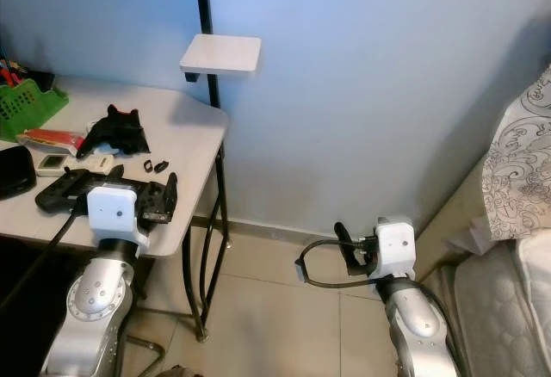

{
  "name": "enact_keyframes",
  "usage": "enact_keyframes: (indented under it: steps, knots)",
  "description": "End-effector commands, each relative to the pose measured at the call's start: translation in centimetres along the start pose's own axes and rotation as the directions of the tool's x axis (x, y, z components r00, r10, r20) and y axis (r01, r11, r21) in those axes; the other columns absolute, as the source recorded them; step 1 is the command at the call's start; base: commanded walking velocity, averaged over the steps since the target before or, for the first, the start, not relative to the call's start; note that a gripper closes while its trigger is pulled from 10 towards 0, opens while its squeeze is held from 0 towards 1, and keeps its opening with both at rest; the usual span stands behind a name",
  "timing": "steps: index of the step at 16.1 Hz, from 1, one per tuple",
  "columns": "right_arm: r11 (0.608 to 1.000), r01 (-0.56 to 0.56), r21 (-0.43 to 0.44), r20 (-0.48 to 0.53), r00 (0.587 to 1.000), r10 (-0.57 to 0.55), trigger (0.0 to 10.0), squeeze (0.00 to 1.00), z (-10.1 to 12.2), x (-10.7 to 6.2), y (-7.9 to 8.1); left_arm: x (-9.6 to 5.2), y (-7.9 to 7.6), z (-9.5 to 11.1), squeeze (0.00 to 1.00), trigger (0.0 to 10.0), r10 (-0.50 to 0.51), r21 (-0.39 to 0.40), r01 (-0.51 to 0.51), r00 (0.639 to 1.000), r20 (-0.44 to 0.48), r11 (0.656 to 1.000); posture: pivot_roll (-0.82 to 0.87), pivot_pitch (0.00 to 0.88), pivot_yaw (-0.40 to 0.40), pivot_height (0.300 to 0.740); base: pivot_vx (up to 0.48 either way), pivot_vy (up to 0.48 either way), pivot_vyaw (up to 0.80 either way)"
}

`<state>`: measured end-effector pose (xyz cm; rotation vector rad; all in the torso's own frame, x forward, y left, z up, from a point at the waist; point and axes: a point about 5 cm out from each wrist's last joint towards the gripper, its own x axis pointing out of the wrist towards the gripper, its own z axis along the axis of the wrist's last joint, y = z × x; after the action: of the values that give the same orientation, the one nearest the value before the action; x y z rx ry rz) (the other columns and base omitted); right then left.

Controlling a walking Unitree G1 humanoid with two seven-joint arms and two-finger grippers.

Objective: Clean up the room

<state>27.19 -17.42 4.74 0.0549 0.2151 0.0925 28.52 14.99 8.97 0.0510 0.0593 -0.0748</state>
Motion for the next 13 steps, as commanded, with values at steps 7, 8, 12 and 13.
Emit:
enact_keyframes:
  steps: [7, 8, 12, 13]
  knots:
    - [1.000, 0.004, -0.020, 0.153, 0.988, -0.001, 10.0, 1.00, 2.9, 0.6, 1.0, 0.0, -1.7, 2.2, 1.00, 10.0, -0.130, 0.100, 0.121, 0.988, 0.088, 0.988, 0.13, 0.000, -0.057, 0.740, 0.034, -0.187, 0.00]
    - [0.999, -0.015, -0.050, 0.135, 0.991, 0.021, 10.0, 1.00, 2.4, 0.4, 1.0, -0.1, -1.7, 2.1, 0.56, 10.0, -0.136, 0.088, 0.130, 0.988, 0.075, 0.988, 0.13, 0.000, -0.051, 0.740, 0.000, 0.000, 0.00]
    - [0.997, -0.014, -0.080, 0.115, 0.993, 0.023, 10.0, 0.00, 2.4, 1.3, 2.0, 1.0, -2.4, 1.9, 0.00, 10.0, -0.147, 0.048, 0.144, 0.987, 0.060, 0.988, 0.11, 0.000, -0.042, 0.740, 0.223, -0.256, -0.75]
    - [0.997, -0.014, -0.081, 0.115, 0.993, 0.023, 10.0, 0.00, 2.4, 1.3, 1.8, 1.0, -2.6, 1.8, 0.00, 10.0, -0.145, 0.050, 0.142, 0.988, 0.053, 0.989, 0.11, 0.000, -0.043, 0.740, 0.000, 0.000, -0.74]
